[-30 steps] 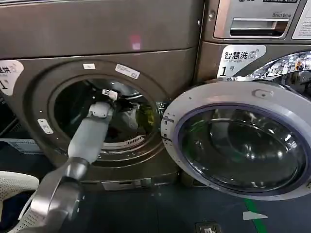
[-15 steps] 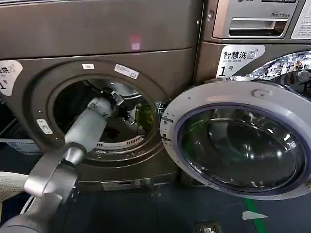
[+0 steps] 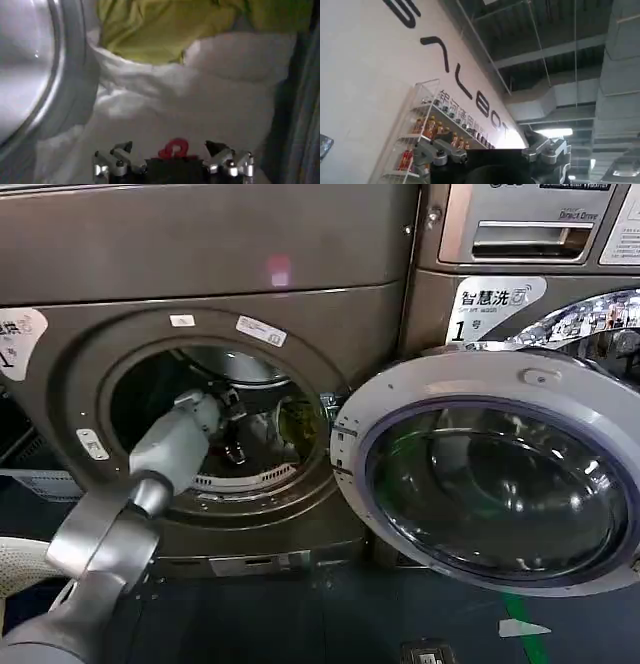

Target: Grasp the clothes from the dryer.

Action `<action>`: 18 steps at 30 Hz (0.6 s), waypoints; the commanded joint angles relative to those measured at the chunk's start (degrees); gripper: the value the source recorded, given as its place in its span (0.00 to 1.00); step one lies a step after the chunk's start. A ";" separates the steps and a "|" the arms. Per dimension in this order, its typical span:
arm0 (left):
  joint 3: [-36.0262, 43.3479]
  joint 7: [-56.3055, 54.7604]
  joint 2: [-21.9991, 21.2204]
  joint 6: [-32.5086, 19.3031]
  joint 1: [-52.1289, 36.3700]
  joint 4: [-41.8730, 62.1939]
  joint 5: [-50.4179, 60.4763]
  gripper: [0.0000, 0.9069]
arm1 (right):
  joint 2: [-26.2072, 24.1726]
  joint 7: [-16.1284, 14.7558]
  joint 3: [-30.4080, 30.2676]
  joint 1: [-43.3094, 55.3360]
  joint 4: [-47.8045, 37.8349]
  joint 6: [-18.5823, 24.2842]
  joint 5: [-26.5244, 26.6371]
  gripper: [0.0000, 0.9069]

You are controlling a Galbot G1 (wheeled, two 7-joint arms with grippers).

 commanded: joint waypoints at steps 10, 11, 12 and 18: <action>1.41 0.16 -1.11 -1.56 1.64 2.60 6.87 1.00 | 0.13 -0.19 -0.04 0.04 -0.29 0.28 -0.02 1.00; 1.41 0.03 -1.21 -1.61 1.92 2.69 6.95 1.00 | 0.12 -0.19 -0.05 0.05 -0.32 0.31 -0.02 1.00; 1.41 -0.10 -1.32 -1.50 2.31 2.70 6.93 1.00 | 0.10 -0.22 -0.10 0.07 -0.47 0.35 -0.05 1.00; 0.45 -0.92 -1.34 -1.86 2.80 2.63 6.84 1.00 | 0.15 -0.29 -0.85 0.44 -0.37 0.48 -0.15 1.00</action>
